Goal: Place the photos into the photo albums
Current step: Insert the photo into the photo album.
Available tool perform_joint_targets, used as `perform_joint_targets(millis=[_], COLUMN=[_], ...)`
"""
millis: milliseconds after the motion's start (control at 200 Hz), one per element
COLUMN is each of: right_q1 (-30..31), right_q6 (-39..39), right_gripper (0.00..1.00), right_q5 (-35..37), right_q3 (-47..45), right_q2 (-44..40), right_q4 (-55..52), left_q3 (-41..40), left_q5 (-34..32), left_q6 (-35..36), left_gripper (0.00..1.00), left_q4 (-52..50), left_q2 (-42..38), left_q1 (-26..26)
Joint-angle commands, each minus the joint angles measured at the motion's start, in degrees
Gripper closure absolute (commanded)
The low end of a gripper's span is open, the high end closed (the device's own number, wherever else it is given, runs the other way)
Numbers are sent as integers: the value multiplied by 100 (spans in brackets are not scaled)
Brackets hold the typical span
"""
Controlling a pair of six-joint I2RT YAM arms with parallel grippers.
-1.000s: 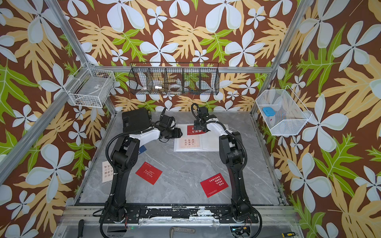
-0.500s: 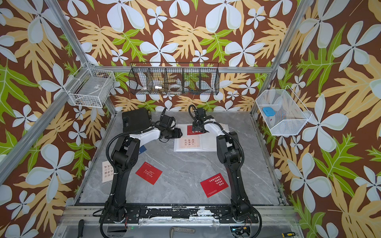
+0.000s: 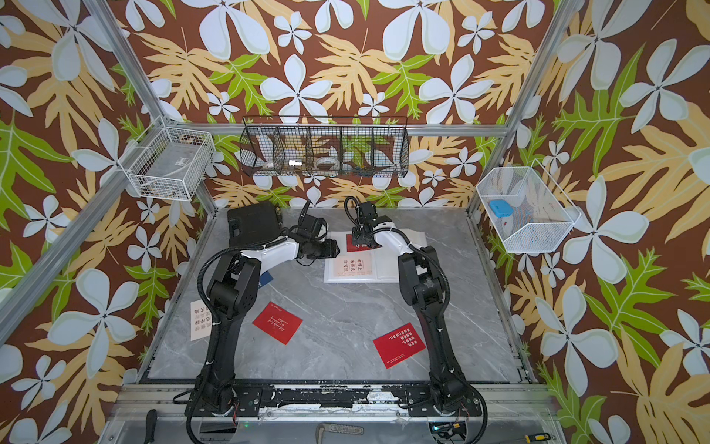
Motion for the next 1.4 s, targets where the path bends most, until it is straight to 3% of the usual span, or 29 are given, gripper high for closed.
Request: perform_joint_targets(millis=[0, 751, 1036, 1301, 1396], right_q1=[52, 112, -13, -155, -164], right_q6=[-58, -110, -190, -337, -368], right_gripper=[1, 1, 1, 1, 1], right_q5=[-294, -881, -1179, -1992, -1876], right_q3=[141, 424, 227, -156, -133], right_q2=[94, 393, 350, 186, 173], right_q4=[-119, -94, 298, 838, 723], left_q3=[19, -108, -133, -121, -121], left_q5=[-35, -24, -44, -103, -119], left_q6=[20, -76, -112, -104, -94], left_gripper=[31, 31, 31, 31, 31], left_q4=[30, 146, 189, 215, 239], left_q2=[33, -35, -68, -110, -149], left_q1=[7, 7, 7, 7, 7])
